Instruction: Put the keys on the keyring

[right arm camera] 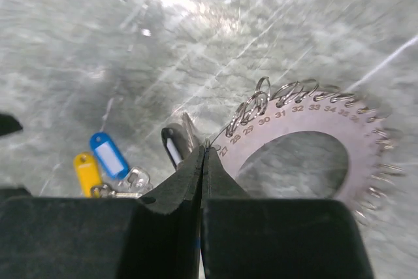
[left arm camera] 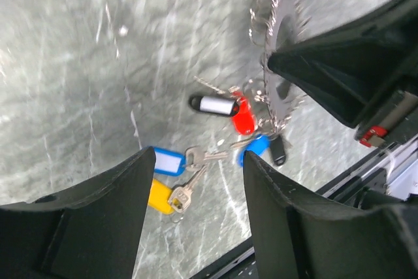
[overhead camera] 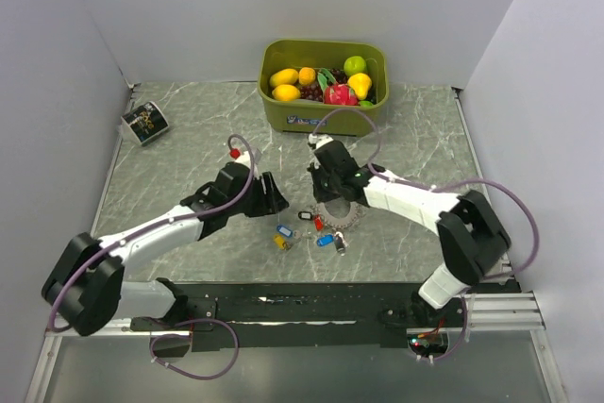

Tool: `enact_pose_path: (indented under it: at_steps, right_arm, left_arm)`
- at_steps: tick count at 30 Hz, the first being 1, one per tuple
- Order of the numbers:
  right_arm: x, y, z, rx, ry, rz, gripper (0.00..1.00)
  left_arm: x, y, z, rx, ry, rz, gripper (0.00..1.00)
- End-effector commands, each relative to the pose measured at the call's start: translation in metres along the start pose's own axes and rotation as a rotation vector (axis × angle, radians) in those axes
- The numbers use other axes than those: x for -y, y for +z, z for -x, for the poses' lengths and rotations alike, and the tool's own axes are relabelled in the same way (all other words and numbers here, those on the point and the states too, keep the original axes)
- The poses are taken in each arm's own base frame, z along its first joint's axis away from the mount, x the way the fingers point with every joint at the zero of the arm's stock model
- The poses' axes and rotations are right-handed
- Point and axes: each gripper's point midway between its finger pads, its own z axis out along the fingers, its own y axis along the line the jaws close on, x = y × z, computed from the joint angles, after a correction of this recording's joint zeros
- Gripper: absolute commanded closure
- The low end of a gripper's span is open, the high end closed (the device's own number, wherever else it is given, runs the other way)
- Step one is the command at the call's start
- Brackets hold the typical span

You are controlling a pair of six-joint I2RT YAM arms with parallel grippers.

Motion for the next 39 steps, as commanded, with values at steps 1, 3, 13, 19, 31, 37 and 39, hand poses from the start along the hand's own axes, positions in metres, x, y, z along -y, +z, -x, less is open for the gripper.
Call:
enact_pose_path:
  at_steps: [1, 3, 13, 19, 31, 37, 39]
  right_arm:
    - [-0.001, -0.031, 0.023, 0.117, -0.077, 0.014, 1.00]
    - [-0.003, -0.043, 0.030, 0.154, -0.091, 0.031, 1.00]
    - [-0.019, -0.089, 0.029, 0.277, -0.253, 0.184, 1.00]
    - [-0.025, -0.120, 0.030, 0.368, -0.323, 0.242, 1.00]
    - [-0.040, -0.175, 0.032, 0.504, -0.423, 0.351, 1.00]
    - [-0.069, -0.208, 0.026, 0.594, -0.507, 0.540, 1.00]
    - [-0.074, -0.215, 0.024, 0.610, -0.524, 0.582, 1.00]
  left_arm:
    - [0.022, -0.025, 0.042, 0.160, 0.049, -0.042, 0.37]
    - [0.029, -0.036, 0.050, 0.201, 0.064, -0.067, 0.37]
    - [0.058, -0.086, 0.082, 0.403, 0.145, -0.204, 0.37]
    - [0.085, -0.098, 0.078, 0.384, 0.232, -0.332, 0.37]
    - [0.129, -0.122, 0.061, 0.347, 0.370, -0.609, 0.39]
    - [0.143, -0.131, 0.053, 0.319, 0.422, -0.703, 0.39]
    - [0.147, -0.135, 0.052, 0.322, 0.436, -0.729, 0.39]
